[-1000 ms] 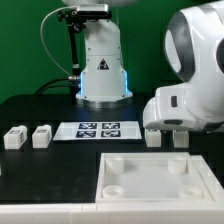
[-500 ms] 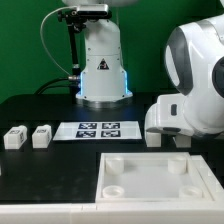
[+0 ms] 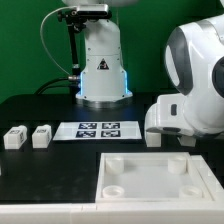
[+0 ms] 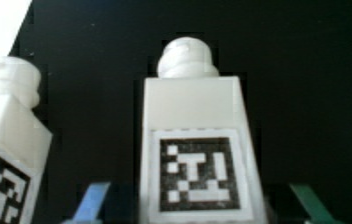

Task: Assemble one leg

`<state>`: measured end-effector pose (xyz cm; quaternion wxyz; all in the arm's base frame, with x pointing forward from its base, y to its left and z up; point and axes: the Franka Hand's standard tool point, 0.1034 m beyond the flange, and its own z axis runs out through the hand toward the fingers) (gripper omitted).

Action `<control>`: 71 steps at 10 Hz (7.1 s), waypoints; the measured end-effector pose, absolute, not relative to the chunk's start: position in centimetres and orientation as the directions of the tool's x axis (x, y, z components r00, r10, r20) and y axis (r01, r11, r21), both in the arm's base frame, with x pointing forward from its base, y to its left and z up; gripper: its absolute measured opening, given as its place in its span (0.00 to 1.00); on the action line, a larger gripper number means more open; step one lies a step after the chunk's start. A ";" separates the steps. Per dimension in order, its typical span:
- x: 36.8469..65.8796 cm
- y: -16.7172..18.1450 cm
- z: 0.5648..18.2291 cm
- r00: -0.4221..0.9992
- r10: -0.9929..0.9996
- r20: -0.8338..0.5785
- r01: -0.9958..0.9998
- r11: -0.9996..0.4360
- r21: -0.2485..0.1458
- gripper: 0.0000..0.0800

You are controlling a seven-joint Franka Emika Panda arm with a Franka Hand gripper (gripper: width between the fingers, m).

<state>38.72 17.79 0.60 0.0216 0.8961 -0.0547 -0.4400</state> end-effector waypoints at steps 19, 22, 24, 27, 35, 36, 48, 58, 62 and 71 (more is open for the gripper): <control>55.5 14.2 15.3 0.866 0.053 0.497 0.118 -0.988 -0.101 0.36; 61.3 11.5 16.5 0.815 0.134 0.564 0.178 -0.984 -0.024 0.36; 63.0 9.6 16.7 0.804 0.175 0.569 0.199 -0.980 0.021 0.36; 63.3 9.1 16.4 0.801 0.191 0.567 0.209 -0.977 0.035 0.36; 64.4 12.4 10.6 0.809 0.171 0.563 0.212 -0.977 -0.008 0.36; 64.1 12.4 10.4 0.810 0.172 0.560 0.213 -0.977 -0.007 0.36; 62.9 11.2 7.2 0.800 0.181 0.572 0.213 -0.977 0.011 0.36; 62.9 11.2 7.3 0.804 0.183 0.566 0.215 -0.977 0.011 0.81; 62.9 9.4 8.2 0.931 0.175 0.319 0.194 -0.981 -0.028 0.81; 64.3 11.0 8.0 0.995 0.103 -0.013 0.101 -0.991 -0.084 0.52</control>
Offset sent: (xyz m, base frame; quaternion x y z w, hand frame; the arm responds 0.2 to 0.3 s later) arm 0.0399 -0.0435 0.0767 -0.0325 0.0700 -0.0738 0.9943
